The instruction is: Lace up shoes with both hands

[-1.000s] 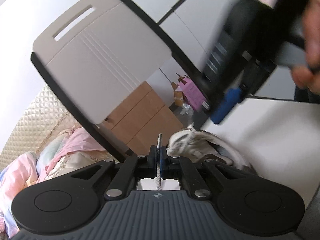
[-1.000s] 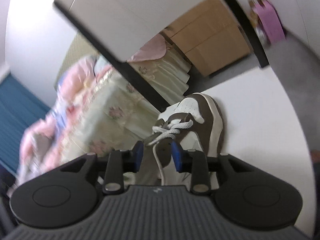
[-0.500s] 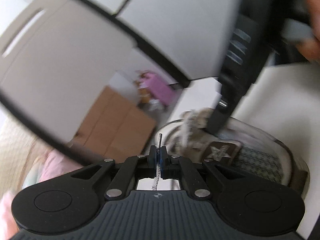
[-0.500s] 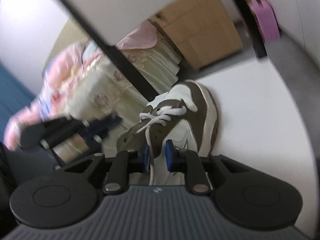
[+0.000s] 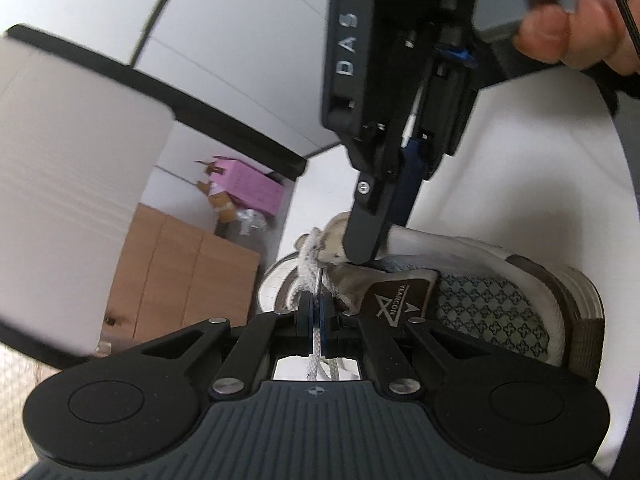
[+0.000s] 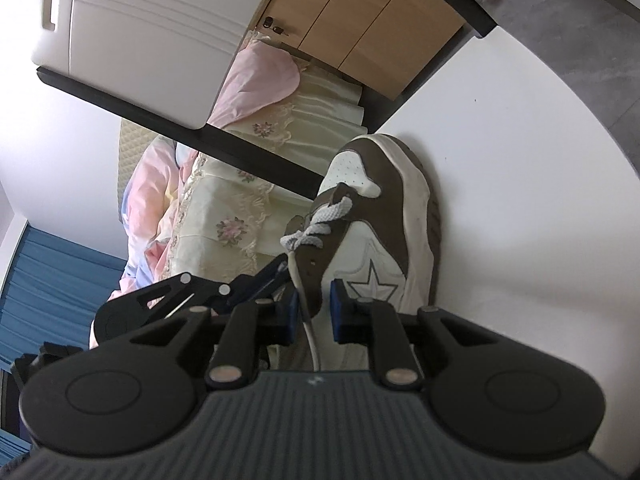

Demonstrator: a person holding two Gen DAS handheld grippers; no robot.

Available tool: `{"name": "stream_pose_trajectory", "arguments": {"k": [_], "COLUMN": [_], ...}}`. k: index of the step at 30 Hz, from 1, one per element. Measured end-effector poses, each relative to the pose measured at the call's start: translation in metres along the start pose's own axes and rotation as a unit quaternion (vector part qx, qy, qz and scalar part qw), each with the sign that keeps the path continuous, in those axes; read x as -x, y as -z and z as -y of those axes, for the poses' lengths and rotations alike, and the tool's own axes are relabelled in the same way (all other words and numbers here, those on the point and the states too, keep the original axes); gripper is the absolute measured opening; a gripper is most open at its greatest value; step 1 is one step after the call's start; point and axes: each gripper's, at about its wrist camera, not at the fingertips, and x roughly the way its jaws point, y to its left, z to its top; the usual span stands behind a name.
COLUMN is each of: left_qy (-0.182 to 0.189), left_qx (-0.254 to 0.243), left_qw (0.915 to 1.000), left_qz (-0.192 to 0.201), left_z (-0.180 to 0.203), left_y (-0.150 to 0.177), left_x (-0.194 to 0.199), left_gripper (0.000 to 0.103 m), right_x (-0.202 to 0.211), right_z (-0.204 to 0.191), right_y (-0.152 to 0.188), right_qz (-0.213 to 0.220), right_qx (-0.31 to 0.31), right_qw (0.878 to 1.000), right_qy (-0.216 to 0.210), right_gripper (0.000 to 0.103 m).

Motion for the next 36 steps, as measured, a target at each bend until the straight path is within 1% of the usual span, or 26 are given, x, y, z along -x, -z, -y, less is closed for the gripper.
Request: {"name": "stream_pose_trajectory", "arguments": {"k": [5,12,20,24,25,28,31,34,36], "left_qy": [0.017,0.021,0.026,0.024,0.022,0.02,0.043,0.057,0.066], "left_qx": [-0.044,-0.066,-0.103,-0.124,-0.132,-0.178,-0.168,-0.17,-0.169], "left_qw": [0.9987,0.9972,0.9934,0.9904,0.9892,0.9818,0.9826,0.9817,0.9814], "left_qz": [-0.018,-0.03,-0.044,-0.057,-0.059,-0.064,-0.067,-0.063,-0.062], "left_z": [0.002,0.007,0.015,0.02,0.021,0.027,0.018,0.012,0.009], "left_y": [-0.008,-0.012,-0.012,-0.015,-0.016,-0.016,-0.017,-0.017,-0.016], "left_x": [-0.006,-0.008,-0.011,-0.013,-0.013,-0.012,-0.013,-0.01,-0.01], "left_gripper": [0.003,0.003,0.003,0.003,0.003,0.003,0.003,0.003,0.003], "right_x": [-0.001,-0.002,-0.002,-0.003,-0.003,-0.004,-0.005,-0.005,-0.006], "right_z": [0.0,0.001,0.002,-0.001,-0.003,-0.013,-0.019,-0.025,-0.027], "right_y": [0.0,-0.001,-0.001,-0.002,-0.002,0.0,0.001,0.002,0.003], "right_qz": [-0.001,-0.004,-0.006,-0.008,-0.007,-0.005,-0.005,-0.005,-0.006], "right_qx": [-0.003,-0.006,-0.01,0.002,0.011,0.051,0.082,0.114,0.123], "right_qw": [1.0,1.0,1.0,1.0,1.0,0.998,0.996,0.993,0.991], "right_qy": [0.0,-0.001,-0.002,0.003,0.007,0.021,0.032,0.042,0.045], "right_gripper": [0.018,0.018,0.018,0.018,0.018,0.018,0.018,0.018,0.018]}}
